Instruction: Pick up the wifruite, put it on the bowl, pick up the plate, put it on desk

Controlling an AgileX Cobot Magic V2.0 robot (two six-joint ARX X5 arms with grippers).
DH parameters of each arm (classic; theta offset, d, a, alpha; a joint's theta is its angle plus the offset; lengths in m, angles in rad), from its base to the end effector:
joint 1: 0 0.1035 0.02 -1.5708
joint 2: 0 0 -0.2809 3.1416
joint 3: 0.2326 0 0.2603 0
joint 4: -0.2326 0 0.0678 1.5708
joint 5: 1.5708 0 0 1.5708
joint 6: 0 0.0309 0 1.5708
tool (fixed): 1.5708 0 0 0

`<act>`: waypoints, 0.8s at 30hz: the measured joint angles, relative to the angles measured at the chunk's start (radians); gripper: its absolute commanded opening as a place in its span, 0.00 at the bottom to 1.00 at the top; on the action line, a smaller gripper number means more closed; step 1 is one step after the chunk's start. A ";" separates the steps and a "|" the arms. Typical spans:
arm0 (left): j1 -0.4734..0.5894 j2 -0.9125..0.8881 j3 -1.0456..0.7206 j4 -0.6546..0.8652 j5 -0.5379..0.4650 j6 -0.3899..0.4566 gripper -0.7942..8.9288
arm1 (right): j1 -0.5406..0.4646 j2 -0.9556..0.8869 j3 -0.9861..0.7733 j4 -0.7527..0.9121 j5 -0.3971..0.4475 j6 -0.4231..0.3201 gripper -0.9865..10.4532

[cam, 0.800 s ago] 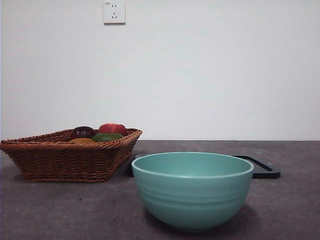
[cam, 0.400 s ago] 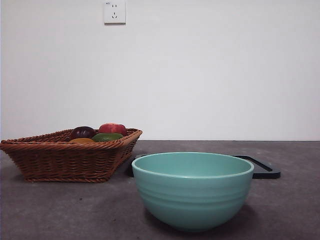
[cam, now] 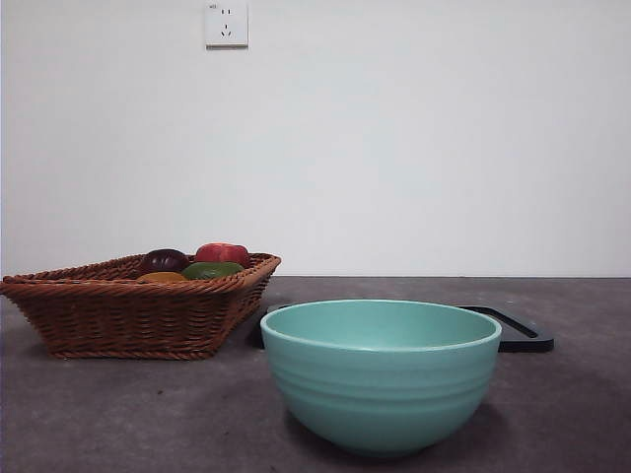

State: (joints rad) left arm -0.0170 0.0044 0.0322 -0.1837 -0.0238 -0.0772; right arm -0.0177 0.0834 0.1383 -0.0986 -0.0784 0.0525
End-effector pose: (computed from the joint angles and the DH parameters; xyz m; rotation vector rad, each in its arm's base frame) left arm 0.0881 -0.0008 0.1564 -0.0739 0.1555 0.0128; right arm 0.0882 0.0009 0.1964 0.0546 0.0452 0.0595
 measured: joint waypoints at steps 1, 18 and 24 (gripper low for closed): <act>0.000 0.000 0.000 0.000 0.000 0.000 0.10 | -0.005 -0.001 -0.013 0.004 0.000 -0.008 0.10; 0.000 0.000 0.000 0.000 0.000 0.000 0.10 | -0.011 -0.077 -0.122 -0.072 0.069 -0.053 0.10; 0.000 0.000 0.000 0.000 0.000 0.000 0.10 | -0.011 -0.077 -0.122 -0.072 0.074 -0.056 0.10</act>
State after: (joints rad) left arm -0.0170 0.0048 0.0322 -0.1833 -0.0238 -0.0772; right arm -0.0284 0.0063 0.0158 -0.1703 -0.0040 -0.0036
